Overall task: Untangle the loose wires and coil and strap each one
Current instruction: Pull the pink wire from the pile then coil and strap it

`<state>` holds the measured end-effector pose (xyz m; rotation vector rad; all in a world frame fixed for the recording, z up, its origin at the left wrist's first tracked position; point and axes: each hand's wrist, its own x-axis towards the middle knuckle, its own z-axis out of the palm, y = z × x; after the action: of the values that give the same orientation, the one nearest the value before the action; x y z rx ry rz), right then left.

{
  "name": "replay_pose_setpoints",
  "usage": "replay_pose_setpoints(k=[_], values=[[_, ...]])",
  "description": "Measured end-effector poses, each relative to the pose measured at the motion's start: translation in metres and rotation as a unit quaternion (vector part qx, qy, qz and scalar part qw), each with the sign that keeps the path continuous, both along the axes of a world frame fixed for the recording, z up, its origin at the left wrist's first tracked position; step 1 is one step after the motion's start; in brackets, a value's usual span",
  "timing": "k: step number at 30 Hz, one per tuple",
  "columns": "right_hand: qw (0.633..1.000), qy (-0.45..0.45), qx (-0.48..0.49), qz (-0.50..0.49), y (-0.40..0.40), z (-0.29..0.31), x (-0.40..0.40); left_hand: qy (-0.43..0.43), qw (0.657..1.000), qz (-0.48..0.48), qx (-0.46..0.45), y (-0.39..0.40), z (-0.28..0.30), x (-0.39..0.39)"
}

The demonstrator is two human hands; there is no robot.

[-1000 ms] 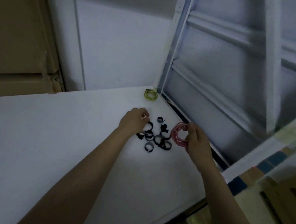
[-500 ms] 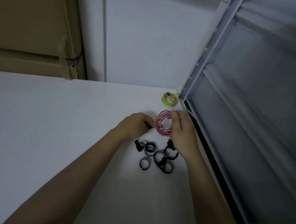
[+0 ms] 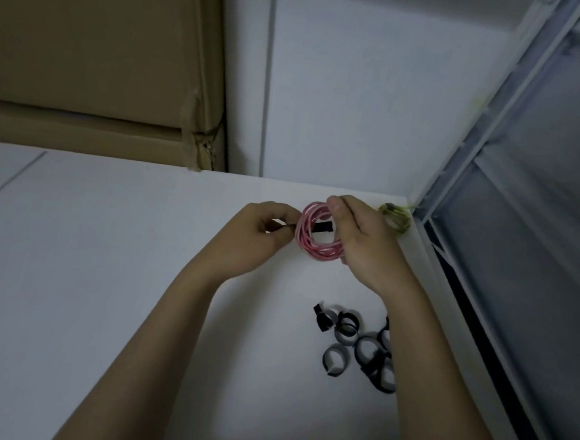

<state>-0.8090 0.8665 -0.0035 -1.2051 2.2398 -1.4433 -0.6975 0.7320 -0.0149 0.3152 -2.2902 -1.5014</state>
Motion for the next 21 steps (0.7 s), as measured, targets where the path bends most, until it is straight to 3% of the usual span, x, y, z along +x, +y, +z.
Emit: replay_pose_setpoints(k=[9, 15, 21], values=[[0.998, -0.054, -0.037, 0.006, -0.022, 0.003, 0.015, 0.021, 0.99, -0.018, 0.138, -0.021, 0.003, 0.008], [0.996, -0.074, -0.055, 0.015, -0.032, -0.003, 0.026, 0.06, 0.954, -0.007, 0.294, -0.034, 0.001, 0.016], [0.994, -0.077, -0.077, 0.012, -0.039, -0.001, 0.034, 0.09, 0.941, 0.006, 0.326, -0.029, 0.007, 0.014]])
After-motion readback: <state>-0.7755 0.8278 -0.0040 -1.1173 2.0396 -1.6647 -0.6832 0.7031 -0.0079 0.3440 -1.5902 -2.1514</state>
